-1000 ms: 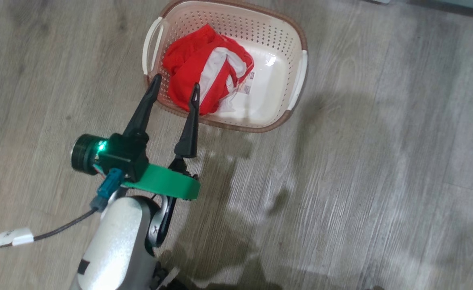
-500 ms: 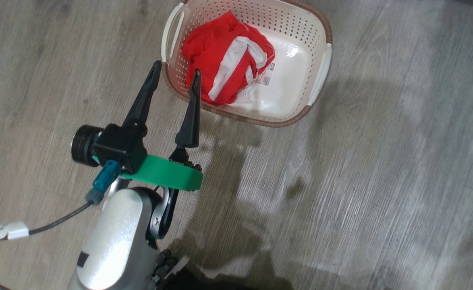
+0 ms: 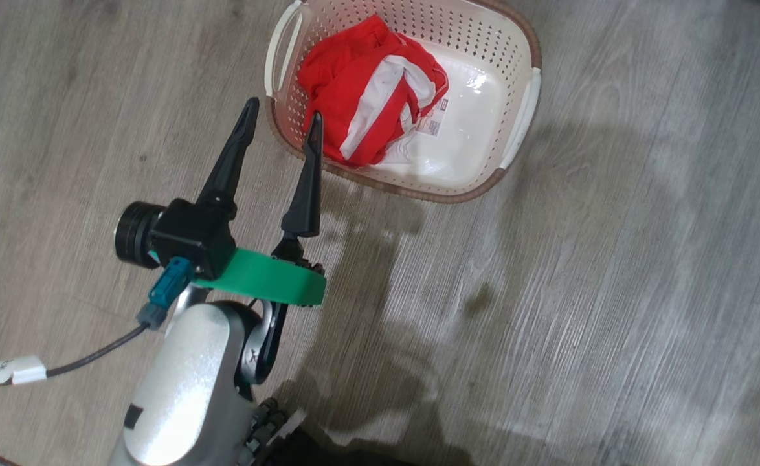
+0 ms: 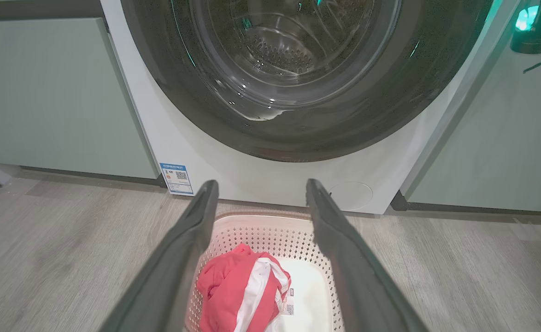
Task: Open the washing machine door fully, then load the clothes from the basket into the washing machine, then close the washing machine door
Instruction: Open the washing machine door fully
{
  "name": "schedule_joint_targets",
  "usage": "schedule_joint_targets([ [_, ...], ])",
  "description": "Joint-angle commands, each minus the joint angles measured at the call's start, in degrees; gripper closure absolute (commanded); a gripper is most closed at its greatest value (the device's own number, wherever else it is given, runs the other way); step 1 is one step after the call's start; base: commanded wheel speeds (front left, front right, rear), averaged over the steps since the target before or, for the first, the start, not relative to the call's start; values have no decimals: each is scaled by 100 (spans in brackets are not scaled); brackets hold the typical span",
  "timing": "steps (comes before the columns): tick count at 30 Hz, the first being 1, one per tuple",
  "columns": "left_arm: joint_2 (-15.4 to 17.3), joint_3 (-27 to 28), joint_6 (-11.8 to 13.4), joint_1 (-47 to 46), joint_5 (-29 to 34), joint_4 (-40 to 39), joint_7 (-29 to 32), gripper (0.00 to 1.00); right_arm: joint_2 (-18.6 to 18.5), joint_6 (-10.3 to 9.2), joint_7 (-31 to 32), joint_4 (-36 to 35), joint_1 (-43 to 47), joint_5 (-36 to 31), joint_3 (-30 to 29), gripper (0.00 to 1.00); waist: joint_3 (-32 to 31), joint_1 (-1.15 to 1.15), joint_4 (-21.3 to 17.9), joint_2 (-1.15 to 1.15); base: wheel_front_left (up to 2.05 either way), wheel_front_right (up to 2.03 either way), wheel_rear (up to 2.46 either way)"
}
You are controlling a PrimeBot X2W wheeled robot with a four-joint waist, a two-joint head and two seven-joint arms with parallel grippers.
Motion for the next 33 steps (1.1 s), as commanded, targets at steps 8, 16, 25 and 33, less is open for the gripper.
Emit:
schedule_joint_targets([
  [8,84,244,47,30,-28,-142,-55,0,362,0,230,-67,258,-19,247,100,-274,0,-50,0,0,0,0],
  [16,84,326,28,206,1,-49,-55,0,421,0,338,-95,1007,160,251,100,-821,0,-68,0,0,0,0],
  [25,84,369,31,459,43,-2,-55,0,539,0,557,-195,1887,255,395,100,-1434,0,-45,0,0,0,0],
  [33,84,450,49,713,94,9,-55,0,735,0,652,-275,2643,441,447,100,-1899,0,23,0,0,0,0],
])
